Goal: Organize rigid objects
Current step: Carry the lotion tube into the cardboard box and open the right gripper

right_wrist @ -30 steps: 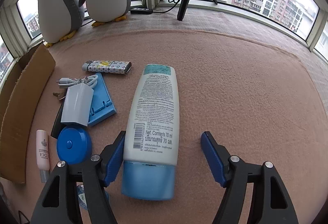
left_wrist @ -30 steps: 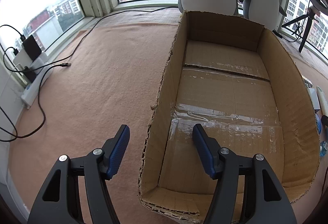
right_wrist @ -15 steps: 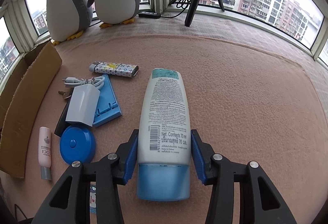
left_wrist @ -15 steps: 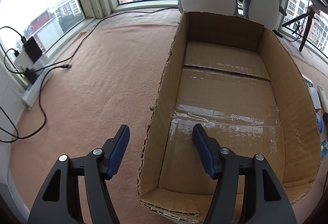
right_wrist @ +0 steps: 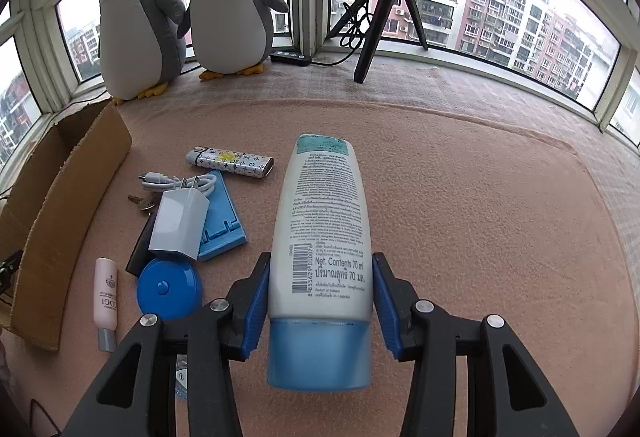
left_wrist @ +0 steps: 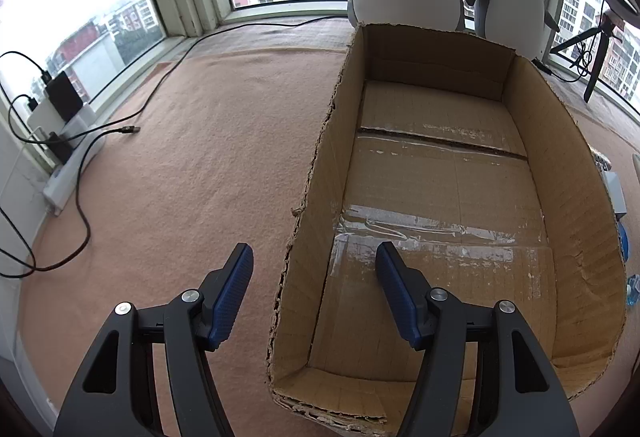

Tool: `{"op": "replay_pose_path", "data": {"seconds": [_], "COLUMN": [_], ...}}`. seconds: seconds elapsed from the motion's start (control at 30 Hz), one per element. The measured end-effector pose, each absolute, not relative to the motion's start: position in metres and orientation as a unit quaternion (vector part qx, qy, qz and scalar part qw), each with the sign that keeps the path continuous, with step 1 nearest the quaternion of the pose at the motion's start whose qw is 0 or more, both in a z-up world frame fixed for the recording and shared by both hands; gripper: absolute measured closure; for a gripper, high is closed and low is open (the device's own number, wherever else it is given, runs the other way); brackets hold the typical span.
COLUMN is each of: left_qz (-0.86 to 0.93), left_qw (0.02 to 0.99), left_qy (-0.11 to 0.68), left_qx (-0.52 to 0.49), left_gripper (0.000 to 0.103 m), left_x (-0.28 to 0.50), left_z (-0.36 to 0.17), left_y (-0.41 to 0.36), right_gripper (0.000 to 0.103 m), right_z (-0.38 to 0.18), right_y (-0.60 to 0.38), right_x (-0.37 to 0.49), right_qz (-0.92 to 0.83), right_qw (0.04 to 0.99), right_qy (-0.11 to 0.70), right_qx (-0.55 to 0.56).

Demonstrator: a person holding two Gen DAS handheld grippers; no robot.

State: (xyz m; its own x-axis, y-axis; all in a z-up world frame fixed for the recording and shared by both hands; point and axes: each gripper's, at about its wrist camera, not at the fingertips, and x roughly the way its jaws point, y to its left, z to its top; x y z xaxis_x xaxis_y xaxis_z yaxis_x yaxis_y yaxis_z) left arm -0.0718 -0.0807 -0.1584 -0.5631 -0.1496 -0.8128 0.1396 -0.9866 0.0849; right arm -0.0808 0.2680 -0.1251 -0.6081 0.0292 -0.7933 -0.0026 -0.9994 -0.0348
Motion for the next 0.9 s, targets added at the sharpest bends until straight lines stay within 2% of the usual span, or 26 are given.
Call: {"op": "replay_pose_path", "data": {"seconds": [0.5,0.9], "left_qz": [-0.884,-0.886], "left_qw": [0.078,0.078], "left_qy": [-0.001,-0.002], "left_qx": [0.46,0.457], "left_gripper": [0.04,0.039], "left_x": [-0.072,-0.072], "left_z": [-0.159,-0.16], "left_y": [-0.081,-0.082], "right_gripper": [0.06,0.06], "right_z": [-0.062,-0.075], "right_y": [0.165,0.074], "right_x": [-0.077,-0.069], "right_qz": [0.909,0.889], "right_qw": [-0.121,-0.207], "right_qy": [-0.023,-0.056], "right_qx": [-0.397,-0.405]}}
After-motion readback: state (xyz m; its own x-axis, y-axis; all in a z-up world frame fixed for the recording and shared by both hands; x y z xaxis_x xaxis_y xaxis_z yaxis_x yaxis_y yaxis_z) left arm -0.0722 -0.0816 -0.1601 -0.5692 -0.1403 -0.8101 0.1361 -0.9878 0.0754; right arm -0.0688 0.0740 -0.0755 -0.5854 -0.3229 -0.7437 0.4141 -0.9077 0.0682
